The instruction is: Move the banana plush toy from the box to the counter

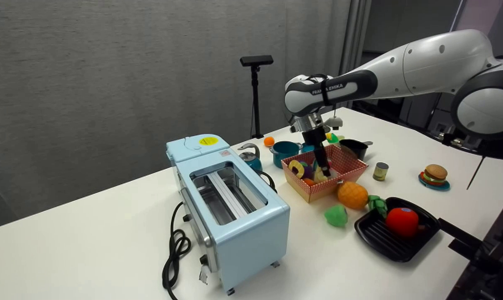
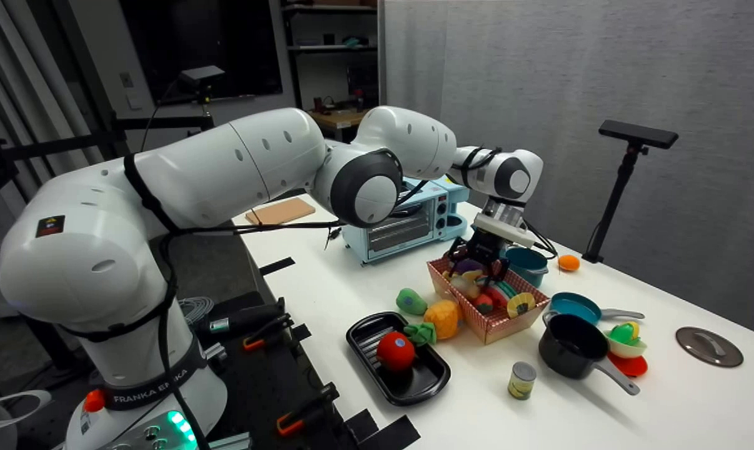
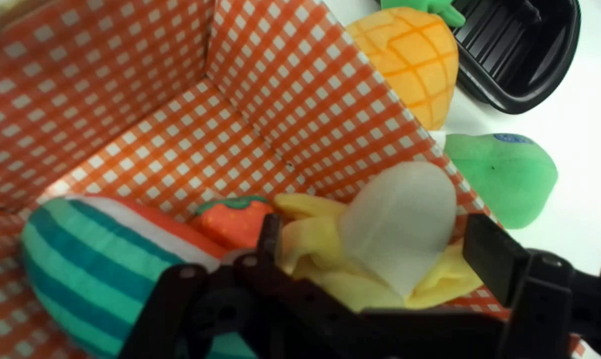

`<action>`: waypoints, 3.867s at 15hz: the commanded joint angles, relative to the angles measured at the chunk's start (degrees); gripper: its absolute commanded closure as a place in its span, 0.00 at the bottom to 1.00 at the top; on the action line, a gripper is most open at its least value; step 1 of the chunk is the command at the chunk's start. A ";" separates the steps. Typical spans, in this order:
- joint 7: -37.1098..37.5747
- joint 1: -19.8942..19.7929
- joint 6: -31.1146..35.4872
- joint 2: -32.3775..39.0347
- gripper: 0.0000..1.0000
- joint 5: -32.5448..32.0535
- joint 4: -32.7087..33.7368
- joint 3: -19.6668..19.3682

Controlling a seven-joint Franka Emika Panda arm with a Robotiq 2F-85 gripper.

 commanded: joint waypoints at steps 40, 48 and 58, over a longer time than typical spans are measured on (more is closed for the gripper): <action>1.50 -7.98 0.96 -18.06 0.98 6.52 -8.67 3.43; 0.16 -11.95 4.88 -26.41 0.98 11.37 -22.29 4.76; -5.10 -18.40 13.96 -40.26 0.98 17.22 -45.72 3.83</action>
